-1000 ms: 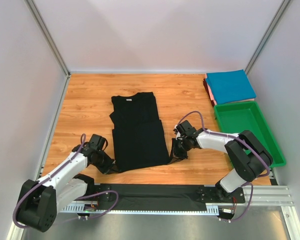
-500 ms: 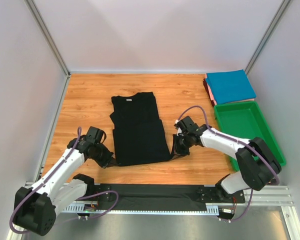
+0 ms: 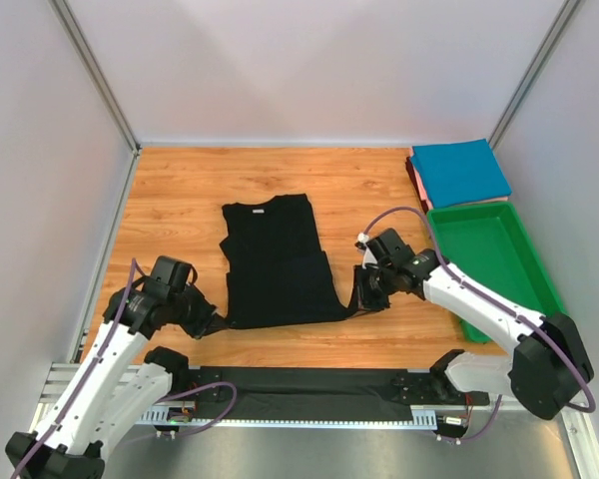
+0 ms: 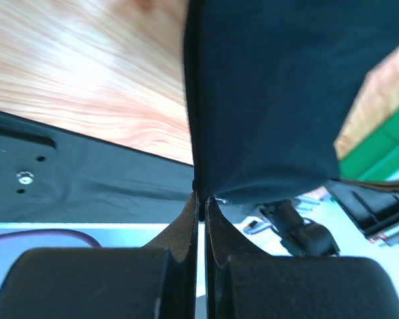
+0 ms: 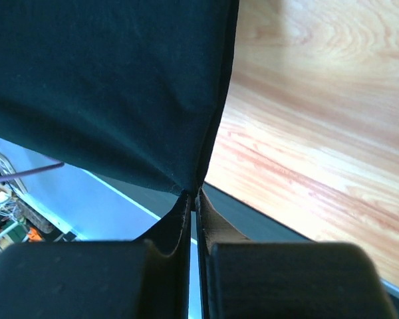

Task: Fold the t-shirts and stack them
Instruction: Fold the tshirt

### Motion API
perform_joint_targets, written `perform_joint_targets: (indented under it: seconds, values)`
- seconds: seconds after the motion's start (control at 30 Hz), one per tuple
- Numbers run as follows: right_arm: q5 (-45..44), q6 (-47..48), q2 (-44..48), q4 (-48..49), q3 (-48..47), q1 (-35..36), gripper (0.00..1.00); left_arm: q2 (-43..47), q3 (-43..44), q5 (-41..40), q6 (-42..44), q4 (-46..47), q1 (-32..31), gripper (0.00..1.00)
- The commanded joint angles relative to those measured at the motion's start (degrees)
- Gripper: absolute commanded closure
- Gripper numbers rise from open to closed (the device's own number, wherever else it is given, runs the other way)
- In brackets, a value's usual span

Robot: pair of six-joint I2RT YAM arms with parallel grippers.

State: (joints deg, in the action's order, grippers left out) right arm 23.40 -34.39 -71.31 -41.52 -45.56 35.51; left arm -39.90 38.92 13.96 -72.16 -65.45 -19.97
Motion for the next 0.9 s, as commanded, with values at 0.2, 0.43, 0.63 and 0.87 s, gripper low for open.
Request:
perform_joint_targets:
  seconds: [0.2, 0.43, 0.63, 0.87]
  values:
    - [-5.11, 5.65, 2.41, -11.04, -10.59, 0.0, 1.0, -3.42, 9.86, -3.85, 0.44, -7.58, -0.86, 1.0]
    - [-7.14, 8.98, -5.76, -13.5, -22.36, -1.93, 1.0, -11.77, 17.22, -6.92, 4.47, -5.65, 0.97, 1.0]
    - [-6.87, 14.78, -16.55, -16.31, -36.33, -6.06, 1.0, -24.07, 28.99, -6.93, 11.41, -3.63, 5.45, 1.0]
    - [-3.01, 15.49, -31.05, -18.6, -55.4, -9.75, 1.0, -38.65, 40.7, -6.49, 17.13, -1.79, 10.47, 1.0]
